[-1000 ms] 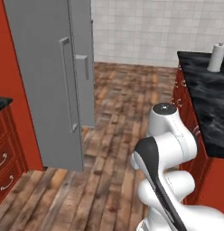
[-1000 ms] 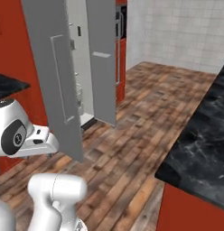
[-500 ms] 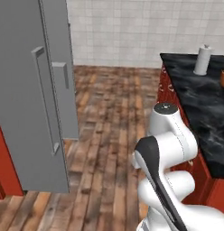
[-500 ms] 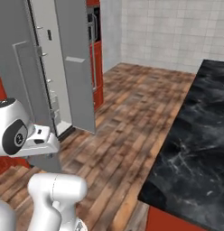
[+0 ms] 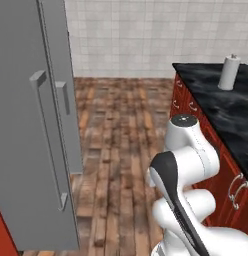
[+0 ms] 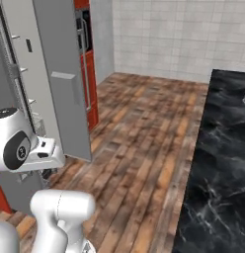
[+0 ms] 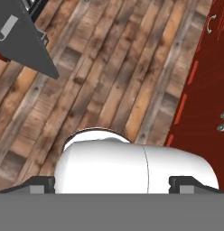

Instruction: Gather the bell pepper and tomato from the fridge and place them on a tray on the dining counter. Then gather the chicken drumsticks from the fridge and place them on the other tray.

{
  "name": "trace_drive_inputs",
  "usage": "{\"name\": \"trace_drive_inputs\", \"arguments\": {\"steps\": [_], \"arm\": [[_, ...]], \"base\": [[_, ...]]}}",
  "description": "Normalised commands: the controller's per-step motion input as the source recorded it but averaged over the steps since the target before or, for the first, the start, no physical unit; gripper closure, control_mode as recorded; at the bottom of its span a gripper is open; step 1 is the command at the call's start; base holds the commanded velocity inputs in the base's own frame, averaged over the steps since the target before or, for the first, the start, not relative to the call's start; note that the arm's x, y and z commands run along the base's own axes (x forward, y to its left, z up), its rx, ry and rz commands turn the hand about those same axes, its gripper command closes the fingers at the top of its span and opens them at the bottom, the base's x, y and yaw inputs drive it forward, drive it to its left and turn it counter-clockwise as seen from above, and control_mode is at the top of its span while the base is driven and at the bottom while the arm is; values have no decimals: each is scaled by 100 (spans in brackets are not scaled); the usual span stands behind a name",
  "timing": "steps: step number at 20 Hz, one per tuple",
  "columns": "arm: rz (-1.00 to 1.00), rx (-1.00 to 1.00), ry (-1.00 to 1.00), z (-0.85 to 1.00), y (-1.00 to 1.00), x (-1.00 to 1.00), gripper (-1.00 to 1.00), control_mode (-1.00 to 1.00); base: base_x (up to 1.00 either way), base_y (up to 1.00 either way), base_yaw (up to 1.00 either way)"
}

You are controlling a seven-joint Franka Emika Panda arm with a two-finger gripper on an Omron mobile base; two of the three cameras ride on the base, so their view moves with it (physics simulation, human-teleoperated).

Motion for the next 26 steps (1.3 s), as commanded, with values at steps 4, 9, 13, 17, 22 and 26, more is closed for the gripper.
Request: {"name": "trace_drive_inputs", "arguments": {"steps": [4,9,13,17,22,26], "arm": [[0,0,0,0,0,0,-100,100],[0,0,0,0,0,0,-100,100],[0,0,0,0,0,0,-100,100],[0,0,0,0,0,0,-100,100],[0,0,0,0,0,0,-100,100],[0,0,0,0,0,0,-100,100]], "base": [[86,18,-1],[76,1,6],[68,20,9],[54,28,17],[53,30,30],[72,14,40]]}}
